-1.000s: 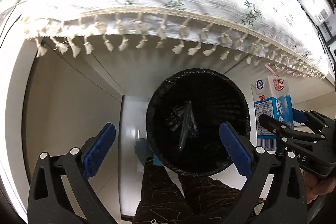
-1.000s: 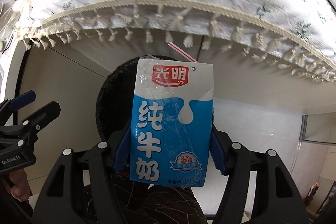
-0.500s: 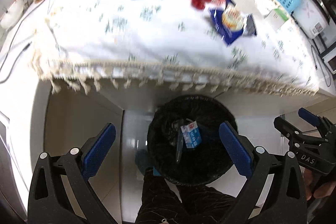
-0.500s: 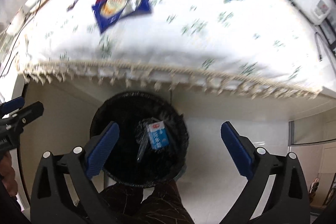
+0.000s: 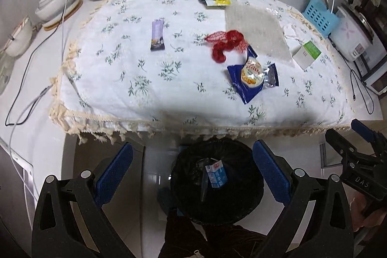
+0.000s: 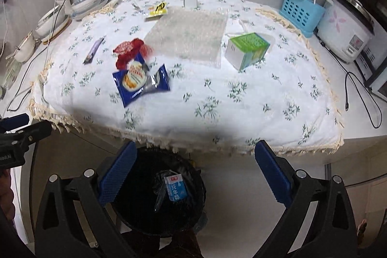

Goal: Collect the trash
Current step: 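Raise both open tools back over the table, then grasp the purple stick packet with the left tool while the right tool grasps the blue biscuit wrapper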

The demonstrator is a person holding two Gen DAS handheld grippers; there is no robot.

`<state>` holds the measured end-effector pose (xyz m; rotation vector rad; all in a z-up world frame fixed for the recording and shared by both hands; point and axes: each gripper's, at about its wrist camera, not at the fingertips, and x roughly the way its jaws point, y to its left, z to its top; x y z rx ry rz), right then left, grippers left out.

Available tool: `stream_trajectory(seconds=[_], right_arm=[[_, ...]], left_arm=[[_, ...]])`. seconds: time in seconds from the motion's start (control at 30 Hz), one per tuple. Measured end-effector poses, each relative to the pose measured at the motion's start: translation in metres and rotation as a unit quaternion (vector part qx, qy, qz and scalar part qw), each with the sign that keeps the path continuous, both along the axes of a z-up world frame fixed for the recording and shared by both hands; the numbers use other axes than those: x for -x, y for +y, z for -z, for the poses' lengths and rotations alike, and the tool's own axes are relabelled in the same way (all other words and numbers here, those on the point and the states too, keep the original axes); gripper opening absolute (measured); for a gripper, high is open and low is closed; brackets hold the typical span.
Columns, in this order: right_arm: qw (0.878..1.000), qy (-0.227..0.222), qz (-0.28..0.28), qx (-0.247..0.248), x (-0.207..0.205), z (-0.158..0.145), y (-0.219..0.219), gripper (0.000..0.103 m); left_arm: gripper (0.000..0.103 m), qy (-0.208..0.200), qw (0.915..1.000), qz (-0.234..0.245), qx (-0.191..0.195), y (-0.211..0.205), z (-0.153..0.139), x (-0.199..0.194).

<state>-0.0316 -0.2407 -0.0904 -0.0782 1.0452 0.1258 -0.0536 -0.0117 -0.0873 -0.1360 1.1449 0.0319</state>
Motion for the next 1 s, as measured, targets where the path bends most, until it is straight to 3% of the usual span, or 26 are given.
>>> stream_trajectory(seconds=[0.37, 1.0], right_arm=[[1.0, 0.003, 0.0, -0.016, -0.035, -0.009, 0.01, 0.094], [0.999, 0.04, -0.023, 0.017, -0.097, 0.022, 0.065, 0.094]], left_arm=[[0.096, 0.01, 0.9996, -0.018, -0.016, 0.019, 0.003, -0.036], [0.095, 0.045, 0.9964, -0.069, -0.022, 0.083, 0.048, -0.164]])
